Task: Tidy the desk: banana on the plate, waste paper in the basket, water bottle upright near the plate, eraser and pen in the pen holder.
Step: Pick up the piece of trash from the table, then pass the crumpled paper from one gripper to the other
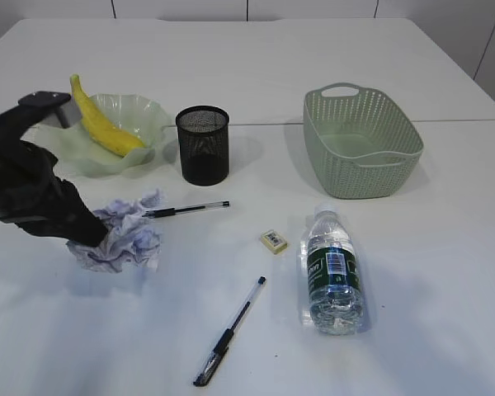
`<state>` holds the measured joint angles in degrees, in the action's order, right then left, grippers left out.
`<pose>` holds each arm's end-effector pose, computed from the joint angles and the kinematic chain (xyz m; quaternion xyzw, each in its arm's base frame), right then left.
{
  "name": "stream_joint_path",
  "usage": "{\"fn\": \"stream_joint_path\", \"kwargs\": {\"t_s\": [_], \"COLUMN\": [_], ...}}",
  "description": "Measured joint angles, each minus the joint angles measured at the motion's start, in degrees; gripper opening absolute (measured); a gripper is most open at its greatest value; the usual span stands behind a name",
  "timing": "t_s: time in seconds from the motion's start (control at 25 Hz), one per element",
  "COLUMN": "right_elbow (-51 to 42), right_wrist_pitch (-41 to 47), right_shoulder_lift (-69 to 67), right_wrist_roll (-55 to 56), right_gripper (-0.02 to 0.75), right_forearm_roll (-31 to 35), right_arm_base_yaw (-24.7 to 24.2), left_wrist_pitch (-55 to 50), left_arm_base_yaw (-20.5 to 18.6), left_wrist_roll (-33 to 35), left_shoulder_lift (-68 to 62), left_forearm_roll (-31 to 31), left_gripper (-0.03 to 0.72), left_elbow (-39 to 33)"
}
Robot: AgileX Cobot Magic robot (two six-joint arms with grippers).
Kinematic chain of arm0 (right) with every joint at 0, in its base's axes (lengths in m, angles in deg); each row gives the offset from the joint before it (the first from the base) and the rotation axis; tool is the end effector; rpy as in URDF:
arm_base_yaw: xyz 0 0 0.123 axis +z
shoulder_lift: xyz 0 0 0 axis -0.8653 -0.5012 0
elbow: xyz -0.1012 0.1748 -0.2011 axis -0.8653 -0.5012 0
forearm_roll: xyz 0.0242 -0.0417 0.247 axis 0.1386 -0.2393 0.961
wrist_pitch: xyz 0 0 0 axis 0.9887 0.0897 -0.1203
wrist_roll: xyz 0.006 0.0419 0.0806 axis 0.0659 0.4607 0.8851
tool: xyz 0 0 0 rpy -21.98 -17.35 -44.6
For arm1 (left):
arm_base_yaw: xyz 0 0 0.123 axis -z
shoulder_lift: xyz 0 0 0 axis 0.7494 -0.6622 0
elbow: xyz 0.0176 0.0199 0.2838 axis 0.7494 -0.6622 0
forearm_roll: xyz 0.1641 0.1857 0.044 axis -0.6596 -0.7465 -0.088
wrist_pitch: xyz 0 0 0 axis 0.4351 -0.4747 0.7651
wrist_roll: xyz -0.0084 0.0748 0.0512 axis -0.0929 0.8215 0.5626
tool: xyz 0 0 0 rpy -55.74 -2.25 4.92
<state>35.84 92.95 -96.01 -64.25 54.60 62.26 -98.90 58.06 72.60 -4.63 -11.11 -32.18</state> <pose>0.1278 0.0397 0.3788 -0.1842 0.8514 0.1378 0.4714 0.2903 -0.0905 0.2140 0.2674 0.9212 -0.2161 0.1820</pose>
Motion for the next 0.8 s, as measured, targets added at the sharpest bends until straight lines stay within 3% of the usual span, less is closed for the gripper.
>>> {"fn": "stream_joint_path", "kwargs": {"t_s": [0.16, 0.36, 0.56, 0.8], "right_elbow": [0.0, 0.0, 0.0, 0.0], "right_wrist_pitch": [0.25, 0.25, 0.25, 0.33], "right_shoulder_lift": [-0.51, -1.64, -1.77, -1.8], "right_wrist_roll": [0.0, -0.99, -1.75, -1.75], "right_gripper": [0.519, 0.518, 0.519, 0.518], "right_forearm_roll": [1.84, 4.23, 4.47, 5.01], "right_arm_base_yaw": [0.0, 0.0, 0.0, 0.0], "left_wrist_pitch": [-1.5, -3.04, -2.28, -0.09], "left_arm_base_yaw": [0.9, 5.06, 11.49, 19.83], "left_wrist_roll": [-1.63, -3.08, -7.27, -18.71], "left_shoulder_lift": [6.09, 11.67, 11.79, 11.79], "left_forearm_roll": [0.23, -0.92, -3.79, -10.78], "left_gripper": [0.034, 0.034, 0.034, 0.032], "left_elbow": [0.0, 2.76, 6.46, 7.0]}}
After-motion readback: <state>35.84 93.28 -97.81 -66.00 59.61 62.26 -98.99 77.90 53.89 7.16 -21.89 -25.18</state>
